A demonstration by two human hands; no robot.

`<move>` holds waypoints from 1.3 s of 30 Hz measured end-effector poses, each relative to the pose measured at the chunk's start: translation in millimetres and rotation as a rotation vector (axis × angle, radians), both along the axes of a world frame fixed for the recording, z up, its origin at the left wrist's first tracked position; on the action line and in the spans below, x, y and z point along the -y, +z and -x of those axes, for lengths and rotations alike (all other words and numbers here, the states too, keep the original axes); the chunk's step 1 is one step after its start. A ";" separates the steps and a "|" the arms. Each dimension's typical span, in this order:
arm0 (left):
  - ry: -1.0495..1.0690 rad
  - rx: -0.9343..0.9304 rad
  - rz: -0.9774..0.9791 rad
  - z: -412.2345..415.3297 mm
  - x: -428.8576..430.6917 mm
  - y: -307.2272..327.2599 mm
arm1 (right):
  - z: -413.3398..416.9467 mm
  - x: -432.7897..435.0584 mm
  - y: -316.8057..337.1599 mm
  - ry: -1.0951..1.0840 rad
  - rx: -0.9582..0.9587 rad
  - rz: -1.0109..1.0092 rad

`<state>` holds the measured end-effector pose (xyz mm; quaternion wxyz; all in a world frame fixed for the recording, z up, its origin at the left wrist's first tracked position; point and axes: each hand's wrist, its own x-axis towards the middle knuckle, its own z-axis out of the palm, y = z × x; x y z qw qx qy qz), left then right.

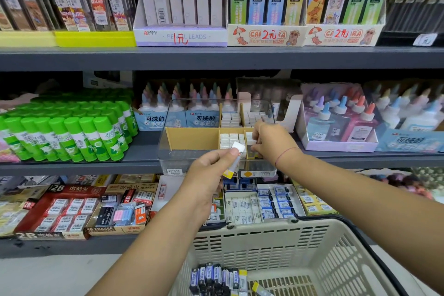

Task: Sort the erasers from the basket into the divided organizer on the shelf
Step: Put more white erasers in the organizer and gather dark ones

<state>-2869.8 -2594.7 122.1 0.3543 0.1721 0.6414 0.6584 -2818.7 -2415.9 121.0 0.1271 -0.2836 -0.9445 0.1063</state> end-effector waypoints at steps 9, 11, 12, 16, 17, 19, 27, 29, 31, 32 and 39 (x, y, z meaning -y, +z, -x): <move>0.006 0.142 -0.145 -3.4 -2.2 1.1 | -13.8 4.0 25.7 0.000 -0.098 0.065; -0.001 0.119 -0.145 -3.0 -4.3 -0.6 | -23.8 14.4 37.3 0.050 -0.253 0.443; -0.005 0.096 -0.142 -3.4 -5.6 -1.7 | -28.6 20.0 43.0 0.086 -0.281 0.634; -0.040 -0.145 -0.094 -6.6 -13.6 -3.3 | -39.8 27.5 51.1 0.219 -0.266 0.834; -0.037 -0.301 -0.063 -6.4 -15.9 -3.5 | -41.3 23.1 53.0 0.222 -0.285 0.820; 0.002 -0.794 0.066 -2.3 -20.4 -6.2 | -44.3 7.4 58.1 0.178 -0.328 0.738; -0.282 -1.469 0.568 9.7 -33.0 -36.6 | -35.0 -28.3 37.3 0.090 -0.018 0.039; -0.284 -1.502 0.615 9.8 -34.1 -39.9 | -29.3 -29.9 25.6 0.123 -0.020 -0.036; -0.274 -1.522 0.630 10.1 -35.2 -41.4 | -24.4 -32.2 15.9 0.149 -0.038 -0.089; -0.274 -1.521 0.631 10.2 -35.6 -41.9 | -21.8 -32.7 11.9 0.157 -0.039 -0.107; -0.276 -1.537 0.631 11.6 -36.4 -43.3 | -16.8 -29.6 6.7 0.136 0.004 -0.215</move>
